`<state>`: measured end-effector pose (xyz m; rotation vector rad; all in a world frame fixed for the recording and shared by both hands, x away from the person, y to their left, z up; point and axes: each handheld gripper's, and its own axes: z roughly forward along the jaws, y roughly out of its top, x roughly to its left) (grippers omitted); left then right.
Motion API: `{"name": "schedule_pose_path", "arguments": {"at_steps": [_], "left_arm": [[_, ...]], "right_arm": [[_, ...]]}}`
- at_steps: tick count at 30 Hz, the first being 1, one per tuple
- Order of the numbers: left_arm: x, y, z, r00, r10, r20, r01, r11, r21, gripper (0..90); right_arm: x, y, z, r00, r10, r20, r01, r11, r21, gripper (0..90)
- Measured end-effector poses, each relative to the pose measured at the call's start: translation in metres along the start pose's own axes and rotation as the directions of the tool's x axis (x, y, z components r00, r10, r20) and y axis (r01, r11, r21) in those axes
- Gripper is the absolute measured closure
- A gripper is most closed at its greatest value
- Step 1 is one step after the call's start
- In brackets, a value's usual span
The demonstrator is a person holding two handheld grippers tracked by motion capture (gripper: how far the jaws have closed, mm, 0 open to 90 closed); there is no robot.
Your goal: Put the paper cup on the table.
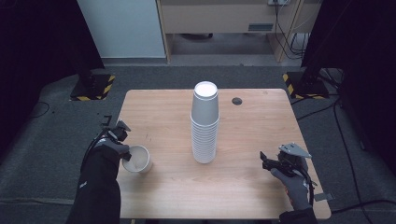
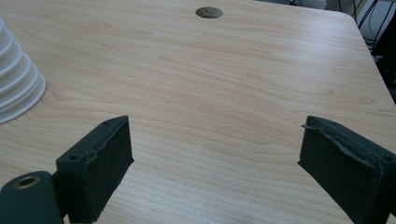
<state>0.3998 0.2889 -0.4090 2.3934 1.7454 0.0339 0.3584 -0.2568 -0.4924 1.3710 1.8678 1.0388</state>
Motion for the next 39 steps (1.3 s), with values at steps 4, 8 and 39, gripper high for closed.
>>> {"name": "schedule_pose_path", "arguments": {"at_steps": [4,8,39], "left_arm": [[-0.002,0.002,0.003,0.9999,-0.012,0.004,0.012,0.9997,0.022,85.1],[-0.002,0.003,0.007,0.9998,-0.019,0.011,0.018,0.9995,0.027,84.1],[0.004,-0.068,0.003,0.9964,-0.068,0.050,0.079,0.5480,-0.833,34.3]], "right_arm": [[0.000,0.000,0.000,1.0000,0.000,-0.001,0.000,1.000,0.001,9.6],[0.000,0.000,0.000,1.0000,0.000,-0.002,0.000,1.000,0.001,9.5],[-0.002,-0.001,0.001,0.9999,0.005,0.014,-0.005,1.000,0.002,9.0]]}}
